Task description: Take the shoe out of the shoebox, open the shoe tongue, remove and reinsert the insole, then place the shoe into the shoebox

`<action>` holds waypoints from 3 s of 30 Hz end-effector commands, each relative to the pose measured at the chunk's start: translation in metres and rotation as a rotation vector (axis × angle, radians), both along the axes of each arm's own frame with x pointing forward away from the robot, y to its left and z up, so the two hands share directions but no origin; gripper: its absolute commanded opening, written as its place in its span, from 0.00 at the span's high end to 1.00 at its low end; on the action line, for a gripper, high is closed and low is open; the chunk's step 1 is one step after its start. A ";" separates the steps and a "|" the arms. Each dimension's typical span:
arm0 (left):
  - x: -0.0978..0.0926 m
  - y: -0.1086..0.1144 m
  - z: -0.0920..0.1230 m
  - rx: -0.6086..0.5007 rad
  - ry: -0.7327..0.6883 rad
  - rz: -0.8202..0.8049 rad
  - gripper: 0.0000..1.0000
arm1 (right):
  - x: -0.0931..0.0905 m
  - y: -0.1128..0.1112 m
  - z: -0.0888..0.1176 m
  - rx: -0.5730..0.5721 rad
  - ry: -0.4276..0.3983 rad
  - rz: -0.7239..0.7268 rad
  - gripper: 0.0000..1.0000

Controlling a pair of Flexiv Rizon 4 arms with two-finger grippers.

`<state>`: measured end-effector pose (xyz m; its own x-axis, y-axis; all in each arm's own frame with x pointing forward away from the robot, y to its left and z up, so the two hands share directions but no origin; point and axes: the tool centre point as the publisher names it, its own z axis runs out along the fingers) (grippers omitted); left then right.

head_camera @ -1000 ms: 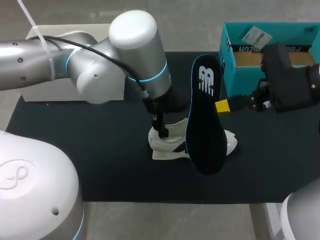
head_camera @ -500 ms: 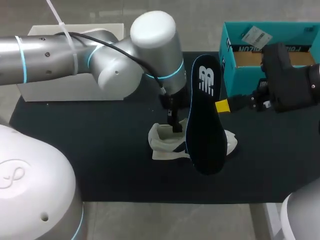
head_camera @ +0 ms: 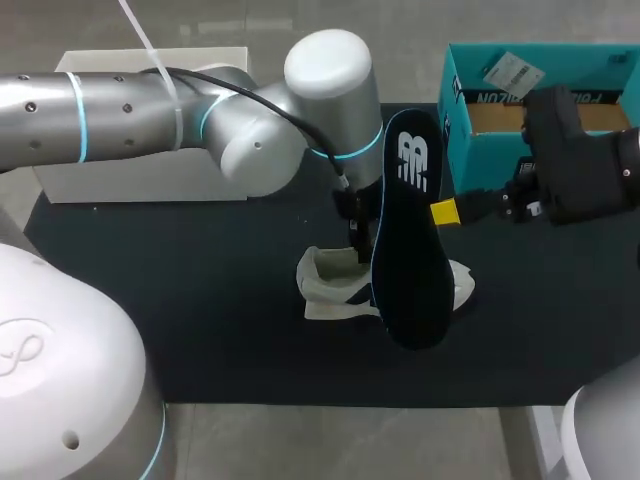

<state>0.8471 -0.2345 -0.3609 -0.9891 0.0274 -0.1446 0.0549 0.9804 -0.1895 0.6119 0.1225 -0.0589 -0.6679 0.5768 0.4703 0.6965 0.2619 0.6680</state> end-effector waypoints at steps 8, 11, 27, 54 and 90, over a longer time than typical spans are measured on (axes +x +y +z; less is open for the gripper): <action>0.005 -0.014 -0.021 0.021 0.053 -0.016 0.57 | 0.005 0.004 0.000 -0.003 0.005 0.003 1.00; 0.002 -0.013 -0.021 0.012 0.064 -0.021 0.80 | 0.005 0.004 0.000 -0.003 0.005 0.003 1.00; -0.023 -0.006 -0.019 -0.004 0.064 -0.079 1.00 | 0.005 0.004 0.000 -0.003 0.005 0.003 1.00; -0.002 0.007 0.012 -0.178 0.253 -0.681 1.00 | 0.005 0.004 0.000 -0.003 0.005 0.003 1.00; 0.004 0.011 0.049 -0.013 0.395 -1.404 1.00 | 0.005 0.004 0.000 -0.003 0.005 0.003 1.00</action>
